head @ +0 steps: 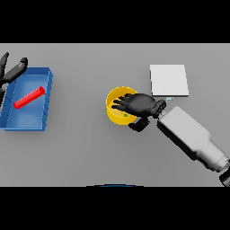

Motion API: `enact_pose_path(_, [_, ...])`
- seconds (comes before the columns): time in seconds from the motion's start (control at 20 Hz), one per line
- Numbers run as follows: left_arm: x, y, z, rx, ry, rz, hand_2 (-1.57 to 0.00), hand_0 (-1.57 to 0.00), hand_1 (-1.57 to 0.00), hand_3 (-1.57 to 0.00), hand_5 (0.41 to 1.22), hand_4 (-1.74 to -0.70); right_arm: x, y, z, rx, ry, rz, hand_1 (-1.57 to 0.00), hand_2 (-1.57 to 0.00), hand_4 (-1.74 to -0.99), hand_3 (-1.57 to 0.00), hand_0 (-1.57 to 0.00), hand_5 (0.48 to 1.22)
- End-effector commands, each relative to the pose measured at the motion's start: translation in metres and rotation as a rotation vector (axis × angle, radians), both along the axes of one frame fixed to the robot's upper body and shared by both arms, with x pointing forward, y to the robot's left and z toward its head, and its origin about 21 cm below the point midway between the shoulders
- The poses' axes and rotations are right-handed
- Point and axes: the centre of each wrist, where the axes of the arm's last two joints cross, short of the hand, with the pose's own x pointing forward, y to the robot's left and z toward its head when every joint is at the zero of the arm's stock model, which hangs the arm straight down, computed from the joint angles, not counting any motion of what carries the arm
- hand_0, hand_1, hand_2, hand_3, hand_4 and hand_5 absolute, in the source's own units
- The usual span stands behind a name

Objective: Pick up the red beaker and tilt it to pour out 1 green nut into yellow bowl. Pick up the yellow bowl and place it on the metallic measuring scale.

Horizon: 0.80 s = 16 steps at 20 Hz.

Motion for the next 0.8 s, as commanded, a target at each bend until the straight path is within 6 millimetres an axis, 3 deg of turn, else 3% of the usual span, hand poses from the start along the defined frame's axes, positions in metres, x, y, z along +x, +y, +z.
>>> enact_pose_path(0.0, [-0.001, 0.002, -0.002, -0.003, 0.0, 0.002, 0.0, 0.0, 0.0, 0.0, 0.688, -0.72, 0.001, 0.001, -0.002, -0.01, 0.014, 0.002, 0.0, 0.0, -1.29, 0.0, 0.0, 0.746])
enact_pose_path(0.2, [-0.002, 0.002, 0.003, -0.001, -0.011, 0.002, 0.0, 0.0, 0.0, 0.0, 0.686, -0.71, 0.004, 0.007, -0.003, -0.009, 0.046, -0.024, -0.02, -0.02, -1.336, -0.04, 0.0, 0.81])
enact_pose_path(0.3, [-0.006, 0.006, 0.0, -0.003, -0.004, 0.004, 0.0, 0.0, 0.0, 0.0, 0.691, -0.71, 0.003, 0.007, -0.004, -0.014, 0.064, -0.016, -0.24, -0.18, -1.387, -0.17, -0.29, 0.873])
enact_pose_path(0.35, [-0.006, 0.004, 0.0, -0.012, -0.003, -0.003, 0.0, 0.0, 0.0, 0.0, 0.692, -0.72, 0.004, 0.012, -0.004, -0.022, 0.062, -0.004, -0.47, -0.31, -1.42, -0.26, -0.54, 0.943])
enact_pose_path(0.5, [-0.008, 0.005, 0.003, -0.006, -0.01, -0.001, 0.0, 0.0, 0.0, 0.0, 0.693, -0.72, 0.005, 0.012, -0.003, -0.013, 0.069, 0.005, -1.01, -0.87, -1.552, -0.57, -1.05, 1.079])
enact_pose_path(0.6, [-0.008, 0.004, 0.004, -0.005, -0.012, 0.0, 0.0, 0.0, 0.0, 0.0, 0.696, -0.72, 0.006, 0.009, -0.003, -0.004, 0.076, 0.015, -1.21, -1.12, -1.614, -0.83, -1.23, 1.13])
enact_pose_path(0.75, [-0.01, 0.004, 0.005, 0.004, -0.014, -0.004, 0.0, 0.0, 0.0, 0.0, 0.694, -0.72, 0.004, 0.007, -0.002, 0.0, 0.063, 0.024, -1.39, -1.22, -1.676, -1.12, -1.4, 1.174])
